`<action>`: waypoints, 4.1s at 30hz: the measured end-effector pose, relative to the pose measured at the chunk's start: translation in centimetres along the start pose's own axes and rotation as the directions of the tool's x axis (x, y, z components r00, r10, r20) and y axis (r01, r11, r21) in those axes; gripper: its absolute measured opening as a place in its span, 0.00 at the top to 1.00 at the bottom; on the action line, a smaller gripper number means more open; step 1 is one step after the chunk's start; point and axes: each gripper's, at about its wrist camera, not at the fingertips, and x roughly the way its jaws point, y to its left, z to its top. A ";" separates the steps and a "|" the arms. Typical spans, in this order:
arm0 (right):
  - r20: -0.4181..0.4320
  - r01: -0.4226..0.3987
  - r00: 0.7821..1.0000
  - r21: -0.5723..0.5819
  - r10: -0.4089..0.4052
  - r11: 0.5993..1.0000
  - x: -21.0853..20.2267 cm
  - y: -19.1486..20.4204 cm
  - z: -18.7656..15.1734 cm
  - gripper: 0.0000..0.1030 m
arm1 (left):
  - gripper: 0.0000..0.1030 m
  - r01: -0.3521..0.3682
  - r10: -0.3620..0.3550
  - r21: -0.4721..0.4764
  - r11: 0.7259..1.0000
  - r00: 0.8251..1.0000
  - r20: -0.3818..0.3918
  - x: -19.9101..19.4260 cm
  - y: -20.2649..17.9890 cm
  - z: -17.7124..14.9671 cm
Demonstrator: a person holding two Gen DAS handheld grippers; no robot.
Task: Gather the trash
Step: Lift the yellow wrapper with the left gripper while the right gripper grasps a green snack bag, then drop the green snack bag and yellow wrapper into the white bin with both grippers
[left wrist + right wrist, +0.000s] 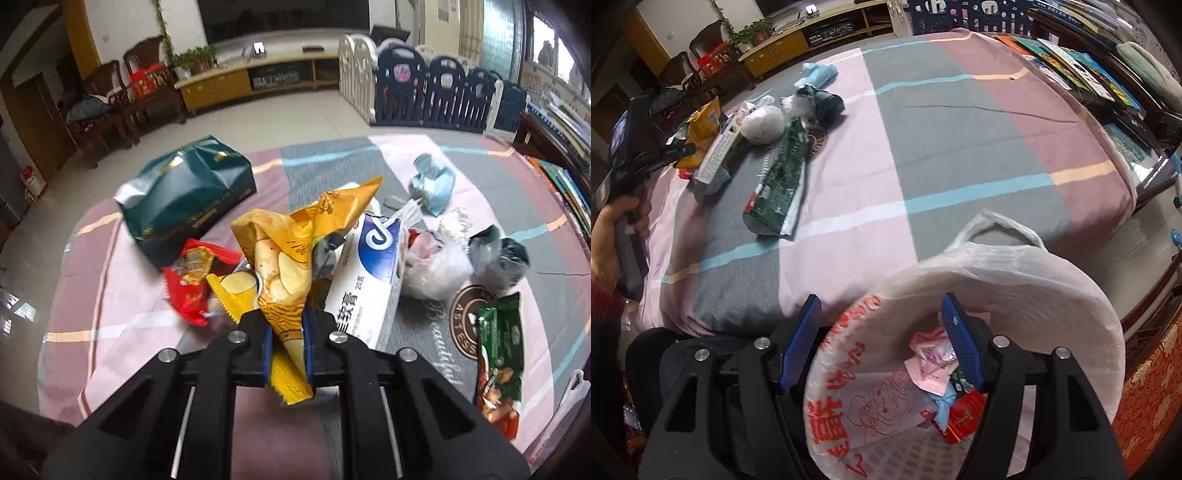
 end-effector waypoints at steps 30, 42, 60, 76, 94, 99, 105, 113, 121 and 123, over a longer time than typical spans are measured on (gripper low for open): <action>0.236 0.071 0.971 -0.088 -0.048 0.994 -4.5 5.6 2.8 0.94 | 0.87 0.131 -0.119 -0.078 0.988 0.983 0.141 -20.4 -3.2 -14.3; 0.291 0.086 0.955 -0.065 -0.063 0.994 -12.0 4.1 -0.2 0.94 | 0.87 0.171 -0.131 -0.125 0.977 0.952 0.276 -27.5 -1.8 -14.7; 0.275 0.060 0.961 -0.102 -0.030 0.993 -12.3 5.5 -1.4 0.94 | 0.87 0.210 -0.178 -0.154 0.965 0.964 0.196 -26.0 -2.4 -15.4; 0.250 0.057 0.968 -0.092 -0.033 0.994 -11.2 4.6 -2.0 0.94 | 0.87 0.204 -0.178 -0.132 0.970 0.966 0.186 -25.7 -3.3 -15.6; 0.191 0.149 0.973 -0.070 -0.133 0.986 -10.1 0.4 -4.5 0.94 | 0.87 0.215 -0.197 -0.103 0.971 0.967 0.162 -25.3 -4.0 -15.8; 0.131 0.188 0.974 -0.023 -0.183 0.982 -8.9 -3.2 -6.1 0.94 | 0.87 0.230 -0.219 -0.068 0.971 0.966 0.139 -24.9 -5.4 -16.1; -0.012 0.226 0.974 0.018 -0.226 0.974 -5.5 -6.3 -8.6 0.73 | 0.87 0.313 -0.310 -0.019 0.950 0.947 0.088 -24.3 -7.7 -16.9; -0.008 0.143 0.989 0.244 -0.145 0.959 -6.4 -11.4 -8.6 0.40 | 0.87 0.504 -0.501 0.042 0.863 0.863 -0.066 -21.6 -13.3 -18.5; 0.088 0.167 0.974 0.352 -0.210 0.921 -9.1 -14.5 -8.0 0.37 | 0.75 0.692 -0.634 0.198 0.694 0.718 -0.287 -19.6 -22.4 -21.6; 0.095 0.176 0.970 0.368 -0.225 0.913 -9.6 -15.2 -8.0 0.37 | 0.47 0.685 -0.616 0.235 0.690 0.726 -0.307 -19.7 -23.6 -22.1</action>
